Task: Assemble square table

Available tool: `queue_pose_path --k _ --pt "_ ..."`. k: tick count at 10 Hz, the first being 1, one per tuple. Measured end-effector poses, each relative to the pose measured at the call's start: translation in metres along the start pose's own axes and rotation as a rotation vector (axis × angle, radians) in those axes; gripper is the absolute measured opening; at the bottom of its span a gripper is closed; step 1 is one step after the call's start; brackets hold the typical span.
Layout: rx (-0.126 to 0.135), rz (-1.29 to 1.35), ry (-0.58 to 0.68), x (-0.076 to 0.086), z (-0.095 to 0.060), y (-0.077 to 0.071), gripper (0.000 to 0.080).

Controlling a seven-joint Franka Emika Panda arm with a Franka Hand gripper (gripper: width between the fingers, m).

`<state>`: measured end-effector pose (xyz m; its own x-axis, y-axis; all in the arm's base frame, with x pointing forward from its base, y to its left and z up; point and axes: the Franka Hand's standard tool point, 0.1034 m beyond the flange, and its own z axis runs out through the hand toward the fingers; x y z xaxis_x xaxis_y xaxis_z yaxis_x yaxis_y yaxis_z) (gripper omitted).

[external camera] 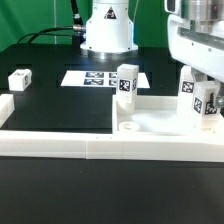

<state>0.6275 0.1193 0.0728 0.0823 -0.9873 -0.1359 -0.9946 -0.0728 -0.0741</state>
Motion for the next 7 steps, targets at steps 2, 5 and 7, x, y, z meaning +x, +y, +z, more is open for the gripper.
queue_pose_path --k 2,5,7 --pt "0.082 0.283 -0.035 -0.0010 0.0005 0.0007 0.0290" --pt "0.079 0.239 -0.034 -0.0023 0.0012 0.0014 0.0366" --pt "0.091 -0.056 -0.019 0.0046 0.0020 -0.0012 0.0515"
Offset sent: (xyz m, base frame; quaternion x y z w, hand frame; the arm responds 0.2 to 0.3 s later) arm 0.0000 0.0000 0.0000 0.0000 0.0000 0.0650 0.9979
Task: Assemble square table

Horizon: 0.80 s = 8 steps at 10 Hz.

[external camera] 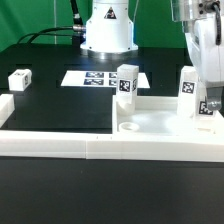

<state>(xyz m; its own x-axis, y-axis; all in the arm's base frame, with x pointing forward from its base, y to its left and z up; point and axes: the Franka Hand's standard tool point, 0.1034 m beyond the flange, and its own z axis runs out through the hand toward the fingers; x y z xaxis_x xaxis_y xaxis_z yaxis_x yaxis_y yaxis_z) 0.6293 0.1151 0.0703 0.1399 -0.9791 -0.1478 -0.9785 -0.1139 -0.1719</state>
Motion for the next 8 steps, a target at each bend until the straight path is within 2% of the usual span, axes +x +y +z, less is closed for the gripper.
queue_pose_path --k 1,6,7,8 --pt "0.000 -0.110 -0.001 -0.0026 0.0003 0.0000 0.0627" --pt "-0.001 -0.428 0.000 -0.0016 0.0002 0.0000 0.0649" --pt "-0.021 -0.609 -0.010 -0.0039 -0.0024 -0.0003 0.0649" --pt "-0.020 -0.853 -0.012 0.0023 -0.0038 -0.0008 0.0649"
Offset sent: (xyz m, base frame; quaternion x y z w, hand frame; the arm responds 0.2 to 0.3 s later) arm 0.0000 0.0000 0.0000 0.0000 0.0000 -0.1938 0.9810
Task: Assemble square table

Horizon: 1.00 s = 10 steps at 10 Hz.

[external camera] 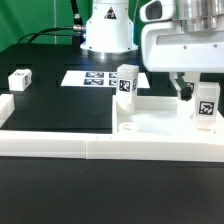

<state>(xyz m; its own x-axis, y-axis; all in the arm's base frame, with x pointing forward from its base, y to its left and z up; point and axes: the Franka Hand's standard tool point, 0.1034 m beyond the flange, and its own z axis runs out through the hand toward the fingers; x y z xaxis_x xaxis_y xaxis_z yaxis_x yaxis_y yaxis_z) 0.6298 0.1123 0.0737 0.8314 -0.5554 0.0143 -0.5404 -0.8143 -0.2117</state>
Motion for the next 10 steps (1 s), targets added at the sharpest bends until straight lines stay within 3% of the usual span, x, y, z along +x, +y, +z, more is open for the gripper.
queue_pose_path --k 3,5,8,10 --pt "-0.001 -0.019 -0.002 -0.0004 0.0009 0.0012 0.0622" --pt "0.001 0.082 -0.004 -0.0010 0.0012 0.0012 0.0294" --pt "-0.003 0.251 -0.003 0.0004 0.0013 0.0043 0.0295" --pt "-0.018 0.647 0.002 -0.0025 0.0023 0.0036 0.0295"
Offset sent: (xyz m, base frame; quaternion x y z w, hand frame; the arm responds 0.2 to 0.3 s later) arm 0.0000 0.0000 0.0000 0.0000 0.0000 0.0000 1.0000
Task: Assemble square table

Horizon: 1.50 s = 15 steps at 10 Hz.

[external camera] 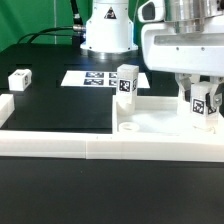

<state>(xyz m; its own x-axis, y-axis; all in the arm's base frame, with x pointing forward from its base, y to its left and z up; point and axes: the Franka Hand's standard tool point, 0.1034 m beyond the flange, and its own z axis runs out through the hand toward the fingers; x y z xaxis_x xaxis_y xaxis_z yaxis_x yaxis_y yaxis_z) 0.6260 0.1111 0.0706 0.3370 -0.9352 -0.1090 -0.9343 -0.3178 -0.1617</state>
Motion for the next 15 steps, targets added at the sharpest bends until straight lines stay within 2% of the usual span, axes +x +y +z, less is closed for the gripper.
queue_pose_path --k 2,3,4,6,7,8,9,12,14,15 --pt "-0.011 0.460 0.007 -0.008 0.000 -0.001 0.0293" --pt "-0.011 0.557 0.001 -0.007 0.000 -0.001 0.0293" --pt "-0.011 0.531 0.000 -0.008 0.000 -0.001 0.0293" --pt "-0.008 0.489 0.001 -0.007 0.000 -0.001 0.0539" --pt "0.033 0.313 0.017 -0.002 -0.003 -0.007 0.0539" --pt "0.066 0.094 0.041 -0.002 -0.004 -0.012 0.0625" --pt "0.088 -0.123 0.060 -0.007 -0.003 -0.013 0.0645" --pt "0.081 -0.320 0.068 -0.007 -0.002 -0.012 0.0648" --pt "0.066 -0.641 0.086 0.009 -0.003 -0.009 0.0649" --pt "0.063 -0.712 0.091 0.013 -0.004 -0.008 0.0649"
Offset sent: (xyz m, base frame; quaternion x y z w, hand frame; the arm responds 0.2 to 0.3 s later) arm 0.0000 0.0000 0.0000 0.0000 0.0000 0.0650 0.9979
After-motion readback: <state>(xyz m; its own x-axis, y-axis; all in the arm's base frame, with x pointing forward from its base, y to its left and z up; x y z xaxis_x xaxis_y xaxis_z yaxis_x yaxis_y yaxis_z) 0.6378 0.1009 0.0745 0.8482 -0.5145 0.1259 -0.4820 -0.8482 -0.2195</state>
